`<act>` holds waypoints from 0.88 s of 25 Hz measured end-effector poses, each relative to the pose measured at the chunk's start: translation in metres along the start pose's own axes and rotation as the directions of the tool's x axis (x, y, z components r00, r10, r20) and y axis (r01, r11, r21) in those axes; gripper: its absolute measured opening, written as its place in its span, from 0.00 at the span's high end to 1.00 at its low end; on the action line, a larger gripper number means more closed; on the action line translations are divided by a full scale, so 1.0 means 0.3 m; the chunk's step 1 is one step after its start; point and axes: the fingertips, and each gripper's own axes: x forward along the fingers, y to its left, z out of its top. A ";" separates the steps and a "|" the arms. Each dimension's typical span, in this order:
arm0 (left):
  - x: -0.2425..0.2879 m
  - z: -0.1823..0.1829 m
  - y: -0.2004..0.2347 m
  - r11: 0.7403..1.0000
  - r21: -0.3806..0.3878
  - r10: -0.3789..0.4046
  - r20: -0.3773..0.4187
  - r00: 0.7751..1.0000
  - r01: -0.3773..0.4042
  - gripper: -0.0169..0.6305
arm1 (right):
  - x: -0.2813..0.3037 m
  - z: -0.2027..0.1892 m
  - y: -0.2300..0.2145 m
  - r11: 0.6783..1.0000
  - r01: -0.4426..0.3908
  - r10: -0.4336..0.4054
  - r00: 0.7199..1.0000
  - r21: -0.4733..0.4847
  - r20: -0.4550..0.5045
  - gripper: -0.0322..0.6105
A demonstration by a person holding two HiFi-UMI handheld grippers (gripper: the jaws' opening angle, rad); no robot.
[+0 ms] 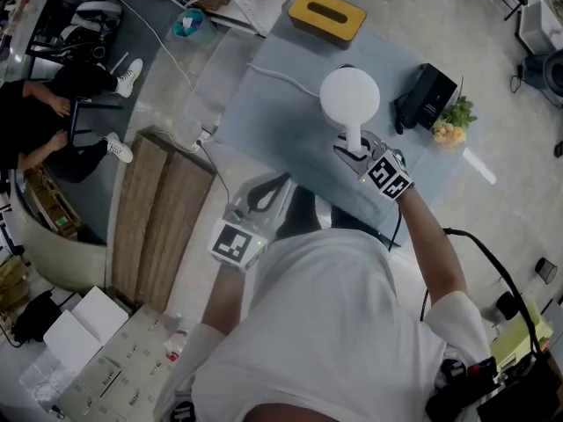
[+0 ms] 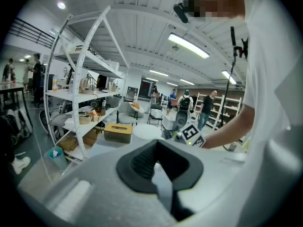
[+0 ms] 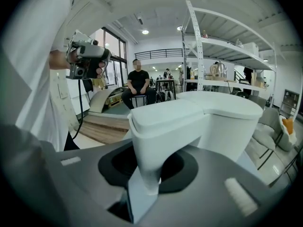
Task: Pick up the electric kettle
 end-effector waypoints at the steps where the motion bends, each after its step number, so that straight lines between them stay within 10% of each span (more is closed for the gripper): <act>1: -0.001 0.000 0.002 1.000 0.000 0.001 0.002 1.000 -0.001 0.97 | 0.000 0.007 -0.002 1.000 0.002 -0.002 1.000 0.004 0.006 0.80; 22: -0.001 -0.008 0.019 1.000 -0.016 0.002 0.001 1.000 -0.001 0.97 | 0.009 0.141 0.001 1.000 0.019 -0.020 0.995 0.009 0.098 0.81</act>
